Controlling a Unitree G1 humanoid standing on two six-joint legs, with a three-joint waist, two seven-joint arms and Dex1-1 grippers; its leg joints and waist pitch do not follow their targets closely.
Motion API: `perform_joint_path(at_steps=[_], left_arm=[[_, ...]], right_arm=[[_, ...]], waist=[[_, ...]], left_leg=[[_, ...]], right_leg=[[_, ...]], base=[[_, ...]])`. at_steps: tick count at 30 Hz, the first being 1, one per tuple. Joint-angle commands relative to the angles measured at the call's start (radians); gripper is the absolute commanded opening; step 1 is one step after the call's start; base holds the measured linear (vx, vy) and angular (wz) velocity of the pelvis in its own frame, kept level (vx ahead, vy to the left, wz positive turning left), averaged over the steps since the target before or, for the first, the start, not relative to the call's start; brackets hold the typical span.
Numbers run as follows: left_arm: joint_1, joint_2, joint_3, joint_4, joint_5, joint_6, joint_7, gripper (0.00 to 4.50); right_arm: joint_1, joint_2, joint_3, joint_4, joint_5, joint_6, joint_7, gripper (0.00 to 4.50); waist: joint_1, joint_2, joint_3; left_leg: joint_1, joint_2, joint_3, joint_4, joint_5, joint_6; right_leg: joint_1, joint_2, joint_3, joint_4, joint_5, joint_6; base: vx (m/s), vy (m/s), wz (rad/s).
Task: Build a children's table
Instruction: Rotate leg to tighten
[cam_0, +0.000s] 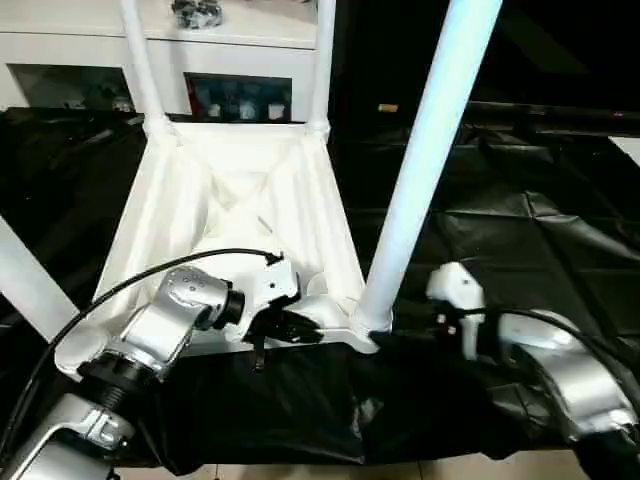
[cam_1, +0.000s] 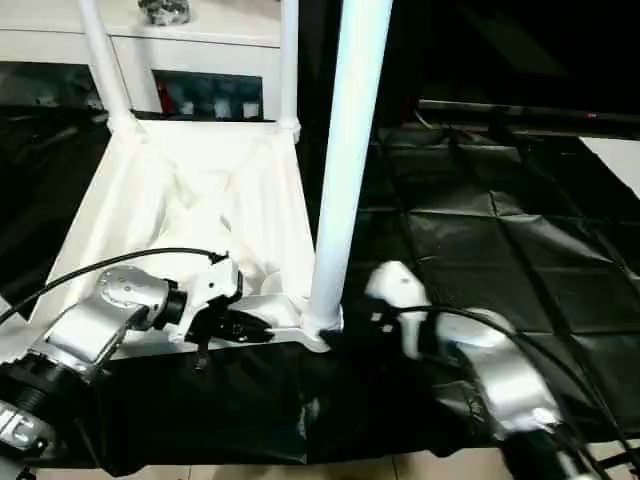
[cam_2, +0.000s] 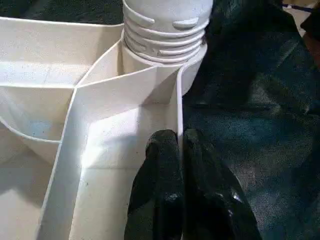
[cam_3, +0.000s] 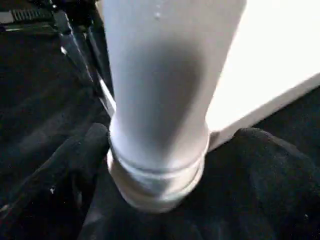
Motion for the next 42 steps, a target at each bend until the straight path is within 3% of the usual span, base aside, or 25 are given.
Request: perform_joint_path(at_steps=[1,12,22,28,29,33,34,35,36,37,42], left_arm=[[0.018,0.005,-0.017,0.023,0.005,0.004,-0.020,0.01],[0.005,0.006,-0.022,0.038,0.014,0.006,-0.033,0.00],[-0.001,-0.006,-0.005,0.056,0.029,0.009,0.013,0.00],[-0.054,-0.117,0.050,0.109,0.036,0.073,0.204,0.00],[-0.070,-0.155,0.051,0.117,0.045,0.093,0.252,0.00],[-0.093,-0.218,0.051,0.134,0.061,0.120,0.332,0.00],[-0.106,-0.259,0.049,0.150,0.072,0.116,0.372,0.00],[-0.108,-0.268,0.045,0.152,0.075,0.112,0.374,0.00],[-0.110,-0.284,0.035,0.155,0.081,0.099,0.375,0.00],[-0.107,-0.289,0.025,0.153,0.083,0.084,0.361,0.00],[-0.097,-0.280,0.020,0.148,0.082,0.041,0.333,0.00]], right_arm=[[-0.027,0.004,0.011,0.048,-0.022,-0.035,0.014,4.32],[-0.077,0.031,0.026,0.138,-0.028,-0.100,0.050,3.40],[-0.094,0.059,0.020,0.194,-0.021,-0.115,0.037,2.79],[-0.140,0.182,-0.037,0.334,-0.042,-0.098,-0.186,2.77],[-0.164,0.231,-0.063,0.385,-0.037,-0.088,-0.274,2.77],[-0.205,0.303,-0.088,0.456,-0.039,-0.078,-0.403,2.76],[-0.232,0.345,-0.085,0.498,-0.058,-0.079,-0.457,2.76],[-0.236,0.355,-0.082,0.504,-0.059,-0.083,-0.454,2.76],[-0.241,0.374,-0.070,0.504,-0.062,-0.094,-0.432,2.76],[-0.242,0.380,-0.066,0.496,-0.058,-0.098,-0.402,3.32],[-0.242,0.359,-0.065,0.479,-0.053,-0.104,-0.348,3.74]], waist=[[0.007,-0.013,-0.047],[0.010,-0.012,-0.048],[0.008,-0.012,-0.046],[0.000,-0.012,-0.044],[0.000,-0.008,-0.046],[0.002,-0.010,-0.052],[0.003,-0.005,-0.051],[0.000,-0.007,-0.053],[0.004,-0.003,-0.056],[0.004,-0.004,-0.056],[0.010,-0.003,-0.055]], left_leg=[[0.001,0.001,0.023,-0.072,-0.150,0.069],[0.002,0.002,0.026,-0.072,-0.158,0.059],[0.004,0.005,0.028,-0.076,-0.197,0.040],[-0.001,0.002,0.023,-0.084,-0.267,-0.013],[0.000,0.002,0.022,-0.084,-0.266,-0.021],[0.003,0.001,0.026,-0.078,-0.225,-0.017],[0.001,0.001,0.027,-0.078,-0.196,-0.011],[-0.002,-0.001,0.027,-0.077,-0.173,-0.005],[0.002,0.000,0.028,-0.074,-0.150,0.003],[0.002,0.000,0.029,-0.073,-0.140,0.010],[0.005,0.001,0.031,-0.073,-0.146,0.041]], right_leg=[[0.037,-0.015,0.008,-0.062,-0.116,-0.242],[0.039,-0.013,0.007,-0.059,-0.099,-0.251],[0.035,-0.013,0.006,-0.064,-0.153,-0.244],[0.029,-0.017,0.004,-0.076,-0.315,-0.189],[0.029,-0.018,0.005,-0.078,-0.322,-0.183],[0.028,-0.015,0.007,-0.074,-0.236,-0.199],[0.029,-0.012,0.006,-0.070,-0.178,-0.211],[0.032,-0.010,0.005,-0.066,-0.134,-0.221],[0.034,-0.010,0.005,-0.062,-0.085,-0.231],[0.035,-0.009,0.005,-0.060,-0.057,-0.238],[0.039,-0.009,0.004,-0.060,-0.021,-0.263]], base=[[0.000,0.000,0.00],[0.000,0.000,0.00],[0.000,0.000,0.00],[0.000,0.000,0.00],[0.000,0.000,0.00],[0.000,0.000,0.00],[0.000,0.000,0.00],[0.000,0.000,0.00],[0.000,0.000,0.00],[0.000,0.000,0.00],[0.000,0.000,0.00]])
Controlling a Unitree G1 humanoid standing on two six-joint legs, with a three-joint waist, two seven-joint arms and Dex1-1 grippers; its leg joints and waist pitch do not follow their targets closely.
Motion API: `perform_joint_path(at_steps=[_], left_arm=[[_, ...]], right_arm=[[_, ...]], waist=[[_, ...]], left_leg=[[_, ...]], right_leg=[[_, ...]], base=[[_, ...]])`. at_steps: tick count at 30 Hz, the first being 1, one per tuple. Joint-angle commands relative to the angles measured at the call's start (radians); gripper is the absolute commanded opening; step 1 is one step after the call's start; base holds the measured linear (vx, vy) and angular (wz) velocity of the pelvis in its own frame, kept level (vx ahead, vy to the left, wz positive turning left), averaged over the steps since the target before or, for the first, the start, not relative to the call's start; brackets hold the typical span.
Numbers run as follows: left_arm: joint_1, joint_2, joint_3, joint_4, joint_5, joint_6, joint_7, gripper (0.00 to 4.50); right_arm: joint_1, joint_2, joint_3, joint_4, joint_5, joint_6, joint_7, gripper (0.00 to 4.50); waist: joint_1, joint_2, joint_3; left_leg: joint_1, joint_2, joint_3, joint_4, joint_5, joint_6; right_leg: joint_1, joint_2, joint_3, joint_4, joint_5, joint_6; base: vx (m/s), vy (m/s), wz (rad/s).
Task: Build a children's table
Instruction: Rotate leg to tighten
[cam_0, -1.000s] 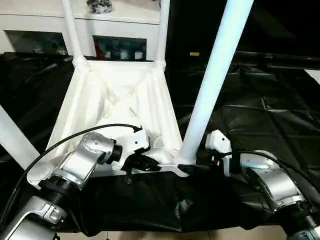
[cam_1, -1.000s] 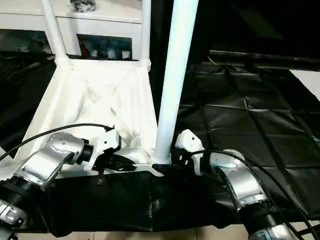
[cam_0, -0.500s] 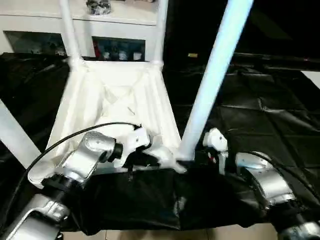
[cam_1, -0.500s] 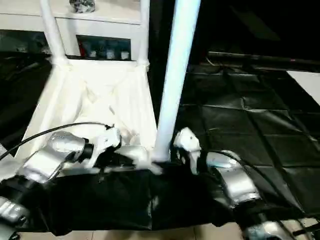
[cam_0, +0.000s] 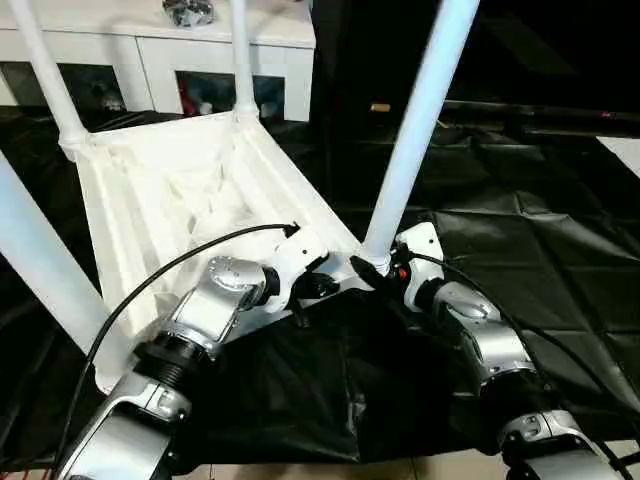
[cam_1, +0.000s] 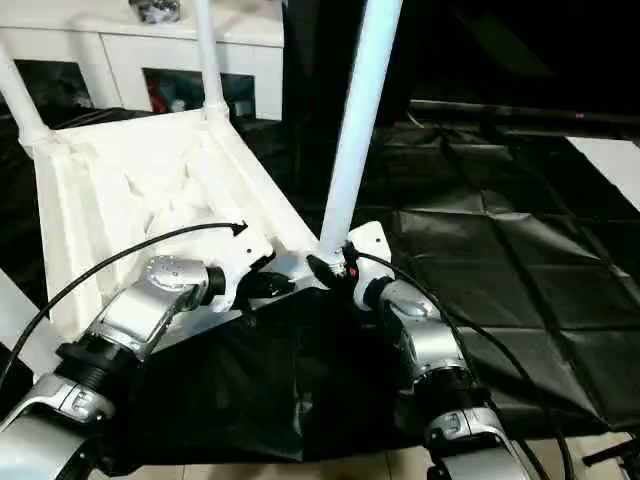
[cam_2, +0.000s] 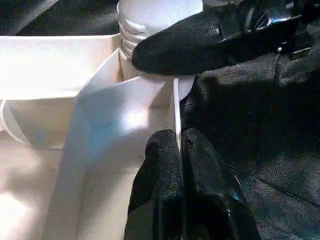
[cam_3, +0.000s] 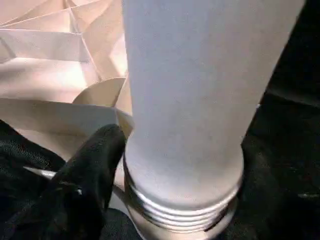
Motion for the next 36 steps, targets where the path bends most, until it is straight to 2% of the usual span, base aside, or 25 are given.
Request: perform_joint_path(at_steps=[1,4,7,8,10,16,17,20,21,24,25,27,28,30,33,36], left_arm=[[0.017,-0.023,-0.052,-0.007,-0.032,-0.074,-0.072,0.00],[0.036,0.014,-0.058,-0.023,-0.044,-0.115,-0.150,0.00],[0.050,0.048,-0.065,-0.045,-0.051,-0.120,-0.217,0.00],[0.053,0.064,-0.065,-0.049,-0.056,-0.118,-0.245,0.00],[0.057,0.093,-0.066,-0.051,-0.064,-0.117,-0.297,0.00],[0.059,0.151,-0.070,-0.053,-0.089,-0.127,-0.426,0.00],[0.057,0.161,-0.072,-0.051,-0.087,-0.138,-0.451,0.00],[0.054,0.166,-0.068,-0.047,-0.089,-0.142,-0.464,0.00],[0.053,0.170,-0.068,-0.047,-0.093,-0.143,-0.474,0.00],[0.055,0.178,-0.069,-0.053,-0.101,-0.137,-0.493,0.00],[0.059,0.184,-0.069,-0.057,-0.103,-0.138,-0.498,0.00],[0.063,0.187,-0.068,-0.058,-0.103,-0.139,-0.500,0.00],[0.065,0.188,-0.065,-0.055,-0.100,-0.142,-0.501,0.00],[0.067,0.187,-0.057,-0.049,-0.095,-0.147,-0.493,0.00],[0.063,0.170,-0.040,-0.032,-0.083,-0.152,-0.442,0.00],[0.043,0.129,-0.014,0.000,-0.061,-0.132,-0.322,0.00]], right_arm=[[0.004,-0.002,0.074,-0.023,0.004,-0.002,0.123,3.88],[0.022,-0.064,0.094,-0.072,0.012,0.002,0.227,3.93],[0.042,-0.115,0.110,-0.112,0.013,0.002,0.314,3.93],[0.054,-0.147,0.120,-0.134,0.021,0.008,0.375,3.93],[0.075,-0.201,0.136,-0.171,0.034,0.021,0.482,3.93],[0.087,-0.264,0.166,-0.202,0.052,0.043,0.618,3.93],[0.084,-0.270,0.167,-0.203,0.054,0.048,0.633,3.68],[0.073,-0.263,0.160,-0.191,0.058,0.047,0.632,3.56],[0.071,-0.260,0.158,-0.191,0.062,0.050,0.634,3.32],[0.075,-0.260,0.163,-0.210,0.069,0.066,0.652,3.24],[0.084,-0.257,0.167,-0.224,0.071,0.073,0.664,3.06],[0.089,-0.253,0.171,-0.226,0.069,0.073,0.666,3.06],[0.091,-0.251,0.174,-0.221,0.069,0.069,0.667,2.84],[0.095,-0.245,0.175,-0.221,0.069,0.068,0.660,2.83],[0.099,-0.227,0.169,-0.215,0.065,0.070,0.623,2.76],[0.080,-0.179,0.133,-0.161,0.040,0.058,0.489,2.75]], waist=[[0.008,0.005,-0.052],[0.011,0.004,-0.050],[0.024,0.006,-0.047],[0.025,0.007,-0.046],[0.029,0.005,-0.046],[0.032,0.003,-0.048],[0.033,0.004,-0.048],[0.033,0.005,-0.048],[0.033,0.004,-0.048],[0.035,0.003,-0.048],[0.035,-0.003,-0.050],[0.038,0.001,-0.049],[0.038,-0.001,-0.049],[0.038,-0.002,-0.047],[0.038,-0.004,-0.046],[0.037,-0.005,-0.042]], left_leg=[[0.003,-0.010,0.019,-0.073,-0.164,0.051],[0.004,-0.008,0.020,-0.073,-0.189,0.055],[0.009,-0.003,0.020,-0.077,-0.205,0.053],[0.008,-0.004,0.021,-0.077,-0.207,0.051],[0.008,-0.003,0.021,-0.078,-0.205,0.056],[0.006,-0.004,0.021,-0.076,-0.184,0.067],[0.007,-0.003,0.020,-0.077,-0.183,0.067],[0.009,-0.002,0.020,-0.077,-0.181,0.060],[0.009,-0.003,0.021,-0.077,-0.178,0.060],[0.009,-0.003,0.021,-0.076,-0.169,0.061],[0.009,-0.003,0.022,-0.074,-0.159,0.066],[0.008,-0.003,0.021,-0.075,-0.145,0.067],[0.009,-0.003,0.022,-0.075,-0.152,0.064],[0.009,-0.003,0.022,-0.076,-0.158,0.061],[0.009,-0.002,0.022,-0.077,-0.176,0.053],[0.010,-0.002,0.021,-0.081,-0.206,0.034]], right_leg=[[0.047,-0.011,0.008,-0.060,-0.046,-0.253],[0.045,-0.012,0.009,-0.064,-0.085,-0.247],[0.042,-0.013,0.009,-0.066,-0.114,-0.243],[0.039,-0.013,0.010,-0.065,-0.114,-0.241],[0.041,-0.011,0.010,-0.064,-0.106,-0.241],[0.042,-0.014,0.008,-0.060,-0.082,-0.258],[0.042,-0.015,0.008,-0.059,-0.083,-0.260],[0.040,-0.015,0.008,-0.058,-0.077,-0.265],[0.041,-0.015,0.008,-0.058,-0.072,-0.266],[0.042,-0.016,0.008,-0.056,-0.059,-0.270],[0.042,-0.015,0.008,-0.054,-0.047,-0.270],[0.044,-0.016,0.008,-0.052,-0.039,-0.270],[0.043,-0.016,0.008,-0.053,-0.047,-0.269],[0.042,-0.016,0.008,-0.054,-0.059,-0.267],[0.041,-0.017,0.009,-0.057,-0.086,-0.259],[0.037,-0.018,0.010,-0.063,-0.148,-0.243]], base=[[0.000,0.000,0.00],[0.000,0.000,0.00],[0.000,0.000,0.00],[0.000,0.000,0.00],[0.000,0.000,0.00],[0.000,0.000,0.00],[0.000,0.000,0.00],[0.000,0.000,0.00],[0.000,0.000,0.00],[0.000,0.000,0.00],[0.000,0.000,0.00],[0.000,0.000,0.00],[0.000,0.000,0.00],[0.000,0.000,0.00],[0.000,0.000,0.00],[0.000,0.000,0.00]])
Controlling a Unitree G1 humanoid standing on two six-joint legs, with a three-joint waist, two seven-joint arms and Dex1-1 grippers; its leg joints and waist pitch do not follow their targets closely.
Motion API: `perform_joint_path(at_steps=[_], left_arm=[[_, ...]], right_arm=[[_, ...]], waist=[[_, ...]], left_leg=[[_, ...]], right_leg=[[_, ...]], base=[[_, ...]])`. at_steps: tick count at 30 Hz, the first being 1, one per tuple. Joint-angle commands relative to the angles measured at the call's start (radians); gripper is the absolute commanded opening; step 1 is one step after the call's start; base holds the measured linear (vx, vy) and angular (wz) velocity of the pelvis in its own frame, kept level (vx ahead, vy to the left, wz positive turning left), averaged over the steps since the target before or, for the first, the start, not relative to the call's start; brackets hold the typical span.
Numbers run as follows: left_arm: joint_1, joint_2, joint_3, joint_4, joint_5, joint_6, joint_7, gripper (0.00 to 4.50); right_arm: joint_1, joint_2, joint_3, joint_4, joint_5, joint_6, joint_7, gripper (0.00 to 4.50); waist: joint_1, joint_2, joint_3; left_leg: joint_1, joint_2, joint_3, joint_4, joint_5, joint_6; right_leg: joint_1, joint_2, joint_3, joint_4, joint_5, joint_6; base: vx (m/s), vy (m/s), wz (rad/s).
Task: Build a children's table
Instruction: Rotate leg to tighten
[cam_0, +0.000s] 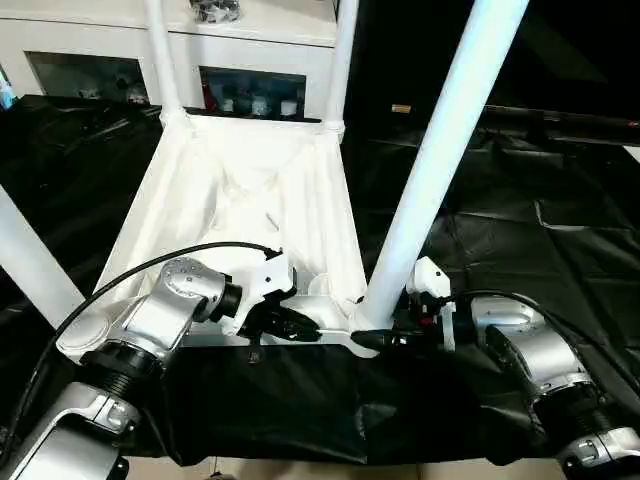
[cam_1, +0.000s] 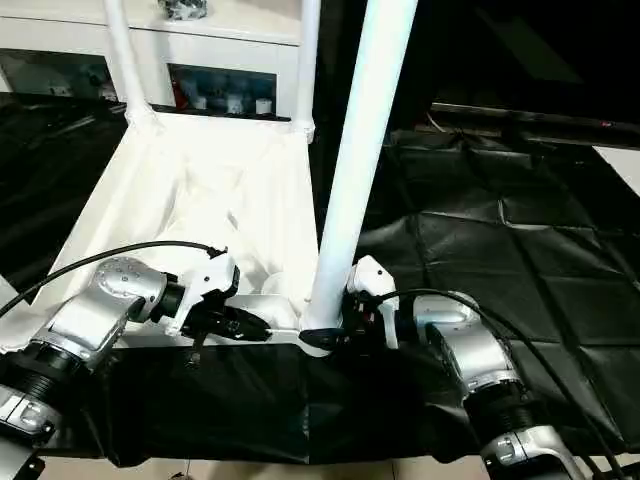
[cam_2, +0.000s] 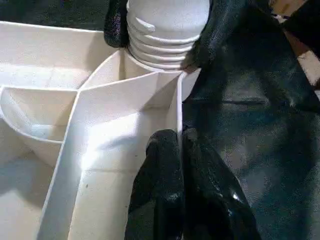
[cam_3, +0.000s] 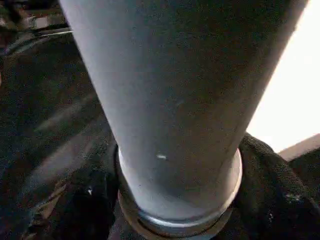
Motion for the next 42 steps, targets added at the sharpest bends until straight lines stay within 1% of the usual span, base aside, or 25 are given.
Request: perform_joint_path(at_steps=[1,2,3,4,5,6,7,8,10,11,12,15,16,18,21,25,26,28,29,30,31,33,34,35,42], left_arm=[[-0.015,-0.065,0.021,0.040,0.009,0.032,0.136,0.00],[-0.027,-0.100,0.039,0.044,0.008,0.058,0.205,0.00],[-0.027,-0.102,0.040,0.043,0.008,0.059,0.209,0.00],[-0.034,-0.136,0.044,0.033,0.016,0.089,0.267,0.00],[-0.034,-0.141,0.044,0.031,0.018,0.093,0.274,0.00],[-0.034,-0.153,0.040,0.026,0.024,0.103,0.293,0.00],[-0.030,-0.183,0.029,0.007,0.035,0.132,0.326,0.00],[-0.028,-0.194,0.027,0.002,0.040,0.138,0.337,0.00],[-0.020,-0.224,0.013,-0.010,0.050,0.152,0.352,0.00],[-0.018,-0.231,0.007,-0.011,0.053,0.152,0.354,0.00],[-0.017,-0.236,0.002,-0.009,0.055,0.151,0.351,0.00],[-0.014,-0.238,-0.004,-0.010,0.055,0.154,0.355,0.00],[-0.014,-0.236,-0.004,-0.010,0.054,0.153,0.352,0.00],[-0.013,-0.218,-0.009,-0.009,0.051,0.136,0.324,0.00],[-0.008,-0.186,-0.010,-0.018,0.042,0.114,0.260,0.00],[0.006,-0.119,-0.020,-0.041,0.007,0.073,0.113,0.00],[0.005,-0.102,-0.023,-0.038,0.006,0.061,0.084,0.00],[0.001,-0.079,-0.024,-0.024,0.009,0.035,0.049,0.00],[-0.003,-0.071,-0.022,-0.014,0.009,0.028,0.035,0.00],[-0.003,-0.070,-0.022,-0.013,0.009,0.027,0.033,0.00],[-0.010,-0.056,-0.020,-0.001,0.006,0.016,0.000,0.00],[-0.013,-0.049,-0.018,0.004,0.002,0.014,-0.020,0.00],[-0.016,-0.045,-0.016,0.008,-0.002,0.015,-0.035,0.00],[-0.021,-0.033,-0.018,0.013,-0.010,0.017,-0.069,0.00],[-0.025,-0.019,-0.016,0.024,-0.014,0.002,-0.104,0.00]], right_arm=[[-0.024,0.058,-0.022,0.056,-0.022,-0.002,-0.141,2.75],[-0.049,0.103,-0.063,0.110,-0.030,0.012,-0.272,2.74],[-0.051,0.106,-0.065,0.114,-0.030,0.013,-0.281,2.74],[-0.075,0.153,-0.106,0.160,-0.021,0.034,-0.396,2.74],[-0.077,0.159,-0.110,0.164,-0.020,0.035,-0.408,2.74],[-0.082,0.176,-0.120,0.173,-0.017,0.035,-0.441,2.74],[-0.095,0.216,-0.133,0.202,-0.023,0.035,-0.528,2.74],[-0.099,0.229,-0.135,0.212,-0.028,0.035,-0.556,2.74],[-0.096,0.268,-0.112,0.213,-0.044,0.007,-0.554,2.74],[-0.093,0.281,-0.104,0.207,-0.047,-0.004,-0.545,3.30],[-0.091,0.290,-0.098,0.203,-0.053,-0.014,-0.541,3.30],[-0.092,0.299,-0.090,0.196,-0.054,-0.012,-0.517,3.64],[-0.092,0.296,-0.090,0.195,-0.053,-0.012,-0.512,3.79],[-0.094,0.264,-0.077,0.181,-0.059,-0.023,-0.469,3.87],[-0.095,0.206,-0.062,0.163,-0.063,-0.037,-0.393,3.98],[-0.059,0.087,-0.023,0.089,-0.048,-0.041,-0.149,3.98],[-0.047,0.058,-0.016,0.065,-0.035,-0.025,-0.089,3.98],[-0.033,0.020,-0.004,0.034,-0.020,-0.007,-0.015,3.98],[-0.027,0.003,0.004,0.021,-0.016,-0.004,0.013,3.98],[-0.026,0.001,0.005,0.019,-0.016,-0.004,0.016,3.98],[-0.018,-0.022,0.015,0.003,-0.010,-0.002,0.055,3.98],[-0.014,-0.032,0.020,-0.008,-0.004,0.006,0.075,3.98],[-0.011,-0.037,0.023,-0.017,0.002,0.013,0.090,3.98],[-0.006,-0.041,0.026,-0.031,0.012,0.026,0.111,3.72],[-0.006,-0.024,0.027,-0.031,0.019,0.050,0.128,3.24]], waist=[[-0.005,0.004,-0.046],[-0.008,0.000,-0.048],[-0.012,0.001,-0.047],[-0.020,0.001,-0.047],[-0.024,0.008,-0.048],[-0.025,0.010,-0.050],[-0.024,0.007,-0.052],[-0.025,0.009,-0.051],[-0.024,0.010,-0.055],[-0.024,0.010,-0.055],[-0.024,0.015,-0.056],[-0.022,0.013,-0.056],[-0.021,0.013,-0.055],[-0.020,0.020,-0.055],[-0.017,0.016,-0.054],[-0.012,0.015,-0.052],[-0.012,0.005,-0.051],[-0.009,0.011,-0.051],[-0.007,0.010,-0.050],[-0.007,0.003,-0.050],[-0.005,0.005,-0.049],[-0.003,0.003,-0.049],[-0.002,-0.002,-0.049],[-0.002,-0.001,-0.050],[0.003,0.000,-0.051]], left_leg=[[0.008,-0.004,0.019,-0.081,-0.225,0.016],[0.006,-0.005,0.017,-0.081,-0.237,0.000],[0.004,-0.006,0.015,-0.083,-0.233,-0.009],[-0.001,-0.007,0.012,-0.085,-0.235,-0.018],[0.000,-0.008,0.011,-0.085,-0.246,-0.026],[0.000,-0.009,0.011,-0.083,-0.241,-0.027],[0.004,-0.009,0.015,-0.080,-0.230,-0.019],[0.003,-0.008,0.016,-0.080,-0.214,-0.012],[0.001,-0.009,0.016,-0.078,-0.174,-0.004],[0.001,-0.009,0.017,-0.076,-0.153,0.006],[0.001,-0.010,0.017,-0.075,-0.137,0.013],[0.005,-0.010,0.019,-0.074,-0.131,0.030],[0.004,-0.010,0.020,-0.074,-0.133,0.032],[0.007,-0.010,0.020,-0.075,-0.144,0.032],[0.004,-0.010,0.020,-0.075,-0.167,0.042],[0.008,-0.005,0.019,-0.076,-0.202,0.053],[0.008,-0.005,0.023,-0.074,-0.194,0.062],[0.008,-0.004,0.021,-0.075,-0.185,0.074],[0.008,-0.003,0.021,-0.075,-0.181,0.074],[0.008,-0.003,0.023,-0.074,-0.182,0.074],[0.007,-0.004,0.021,-0.076,-0.184,0.071],[0.008,-0.003,0.021,-0.076,-0.190,0.065],[0.006,-0.004,0.021,-0.075,-0.186,0.065],[0.008,-0.003,0.021,-0.075,-0.181,0.066],[0.008,-0.003,0.021,-0.074,-0.156,0.064]], right_leg=[[0.033,-0.019,0.011,-0.068,-0.189,-0.232],[0.036,-0.020,0.011,-0.069,-0.222,-0.219],[0.037,-0.021,0.011,-0.069,-0.231,-0.214],[0.037,-0.020,0.009,-0.071,-0.263,-0.198],[0.036,-0.020,0.009,-0.075,-0.278,-0.188],[0.036,-0.020,0.010,-0.074,-0.271,-0.186],[0.033,-0.017,0.011,-0.075,-0.242,-0.190],[0.033,-0.016,0.012,-0.073,-0.211,-0.200],[0.038,-0.014,0.010,-0.067,-0.147,-0.208],[0.039,-0.012,0.010,-0.063,-0.099,-0.219],[0.042,-0.010,0.009,-0.060,-0.063,-0.227],[0.043,-0.009,0.009,-0.058,-0.022,-0.246],[0.043,-0.009,0.009,-0.059,-0.024,-0.246],[0.043,-0.009,0.009,-0.061,-0.027,-0.247],[0.046,-0.011,0.009,-0.063,-0.055,-0.249],[0.043,-0.012,0.009,-0.068,-0.100,-0.245],[0.041,-0.010,0.010,-0.066,-0.086,-0.249],[0.040,-0.011,0.010,-0.063,-0.075,-0.255],[0.040,-0.012,0.009,-0.063,-0.073,-0.257],[0.040,-0.012,0.009,-0.064,-0.078,-0.256],[0.040,-0.014,0.009,-0.064,-0.096,-0.255],[0.039,-0.015,0.010,-0.064,-0.116,-0.249],[0.039,-0.015,0.010,-0.064,-0.120,-0.246],[0.039,-0.016,0.010,-0.063,-0.117,-0.248],[0.039,-0.017,0.009,-0.058,-0.082,-0.259]], base=[[0.000,0.000,0.00],[0.000,0.000,0.00],[0.000,0.000,0.00],[0.000,0.000,0.00],[0.000,0.000,0.00],[0.000,0.000,0.00],[0.000,0.000,0.00],[0.000,0.000,0.00],[0.000,0.000,0.00],[0.000,0.000,0.00],[0.000,0.000,0.00],[0.000,0.000,0.00],[0.000,0.000,0.00],[0.000,0.000,0.00],[0.000,0.000,0.00],[0.000,0.000,0.00],[0.000,0.000,0.00],[0.000,0.000,0.00],[0.000,0.000,0.00],[0.000,0.000,0.00],[0.000,0.000,0.00],[0.000,0.000,0.00],[0.000,0.000,0.00],[0.000,0.000,0.00],[0.000,0.000,0.00]])
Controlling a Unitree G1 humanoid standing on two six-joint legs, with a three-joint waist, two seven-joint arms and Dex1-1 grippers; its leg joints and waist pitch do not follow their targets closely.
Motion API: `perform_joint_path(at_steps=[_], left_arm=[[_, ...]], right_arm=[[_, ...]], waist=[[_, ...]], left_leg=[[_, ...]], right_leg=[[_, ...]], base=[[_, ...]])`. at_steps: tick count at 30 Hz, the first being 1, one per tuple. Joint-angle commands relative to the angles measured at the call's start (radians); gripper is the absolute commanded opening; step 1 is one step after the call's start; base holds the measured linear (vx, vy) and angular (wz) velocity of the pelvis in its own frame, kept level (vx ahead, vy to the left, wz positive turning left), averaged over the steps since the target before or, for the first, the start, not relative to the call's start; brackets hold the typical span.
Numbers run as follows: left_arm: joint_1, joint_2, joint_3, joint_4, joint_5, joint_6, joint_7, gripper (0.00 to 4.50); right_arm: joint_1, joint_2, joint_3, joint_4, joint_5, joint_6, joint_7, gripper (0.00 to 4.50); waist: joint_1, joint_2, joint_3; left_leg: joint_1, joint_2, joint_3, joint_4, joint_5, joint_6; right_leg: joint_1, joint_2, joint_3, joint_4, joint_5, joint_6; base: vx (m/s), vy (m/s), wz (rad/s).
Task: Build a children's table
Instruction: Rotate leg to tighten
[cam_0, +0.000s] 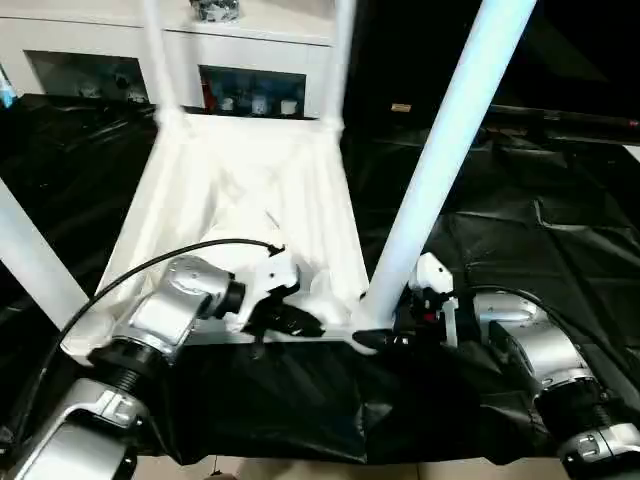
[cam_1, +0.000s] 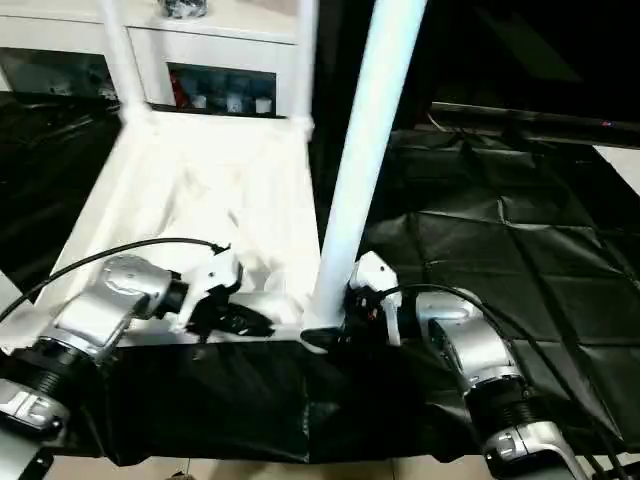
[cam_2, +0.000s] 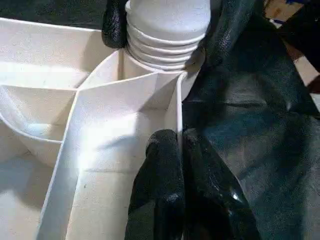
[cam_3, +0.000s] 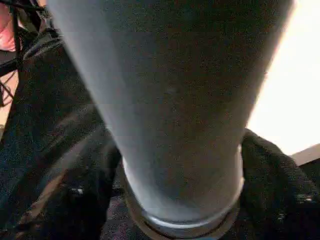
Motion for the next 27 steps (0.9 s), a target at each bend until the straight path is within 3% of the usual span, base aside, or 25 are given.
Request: perform_joint_path(at_steps=[1,8,12,14,15,16,18,21,23,27], left_arm=[[-0.007,-0.020,-0.022,0.004,-0.013,-0.009,-0.010,0.00],[0.007,-0.031,-0.005,-0.002,-0.013,-0.003,0.030,0.00],[-0.006,-0.084,0.036,0.005,0.009,0.049,0.191,0.00],[-0.012,-0.139,0.059,-0.004,0.022,0.094,0.310,0.00],[-0.008,-0.170,0.058,-0.017,0.032,0.118,0.363,0.00],[-0.005,-0.182,0.056,-0.024,0.037,0.131,0.380,0.00],[-0.002,-0.194,0.050,-0.033,0.041,0.143,0.394,0.00],[0.013,-0.228,0.022,-0.059,0.062,0.178,0.430,0.00],[0.018,-0.248,0.015,-0.073,0.068,0.200,0.442,0.00],[0.020,-0.253,0.005,-0.088,0.065,0.214,0.436,0.00]], right_arm=[[0.012,0.013,0.023,-0.019,0.005,0.008,0.009,3.16],[0.036,0.033,0.017,-0.043,0.010,0.020,-0.023,2.78],[0.007,0.113,-0.042,0.042,-0.022,0.008,-0.234,2.76],[-0.030,0.186,-0.094,0.130,-0.037,0.015,-0.416,2.75],[-0.053,0.229,-0.120,0.174,-0.036,0.024,-0.505,2.75],[-0.061,0.244,-0.126,0.188,-0.035,0.023,-0.532,2.75],[-0.069,0.262,-0.133,0.202,-0.035,0.022,-0.561,2.74],[-0.090,0.316,-0.124,0.226,-0.058,0.004,-0.638,2.74],[-0.090,0.339,-0.113,0.216,-0.061,-0.022,-0.614,3.30],[-0.096,0.345,-0.109,0.217,-0.058,-0.030,-0.578,3.53]], waist=[[-0.005,-0.001,-0.054],[-0.003,-0.006,-0.053],[-0.006,-0.004,-0.050],[-0.021,-0.005,-0.049],[-0.031,-0.003,-0.049],[-0.034,-0.003,-0.051],[-0.034,-0.003,-0.052],[-0.034,-0.001,-0.055],[-0.036,0.002,-0.056],[-0.035,0.006,-0.058]], left_leg=[[0.008,-0.004,0.021,-0.071,-0.155,0.065],[0.008,-0.003,0.021,-0.073,-0.168,0.056],[0.007,-0.003,0.019,-0.077,-0.202,0.030],[0.001,-0.005,0.016,-0.081,-0.220,-0.005],[-0.004,-0.007,0.011,-0.083,-0.229,-0.021],[-0.001,-0.008,0.011,-0.082,-0.236,-0.026],[0.005,-0.007,0.014,-0.078,-0.240,-0.015],[0.000,-0.007,0.015,-0.078,-0.184,0.005],[0.002,-0.008,0.017,-0.076,-0.162,0.012],[0.004,-0.008,0.017,-0.073,-0.142,0.031]], right_leg=[[0.042,-0.016,0.011,-0.055,-0.081,-0.259],[0.042,-0.017,0.011,-0.058,-0.119,-0.244],[0.039,-0.019,0.012,-0.065,-0.183,-0.226],[0.037,-0.021,0.011,-0.068,-0.241,-0.210],[0.043,-0.021,0.009,-0.069,-0.286,-0.190],[0.039,-0.021,0.009,-0.074,-0.305,-0.177],[0.033,-0.019,0.012,-0.077,-0.291,-0.179],[0.039,-0.015,0.012,-0.068,-0.195,-0.195],[0.040,-0.012,0.011,-0.063,-0.131,-0.213],[0.043,-0.010,0.010,-0.058,-0.058,-0.238]], base=[[0.000,0.000,0.00],[0.000,0.000,0.00],[0.000,0.000,0.00],[0.000,0.000,0.00],[0.000,0.000,0.00],[0.000,0.000,0.00],[0.000,0.000,0.00],[0.000,0.000,0.00],[0.000,0.000,0.00],[0.000,0.000,0.00]])
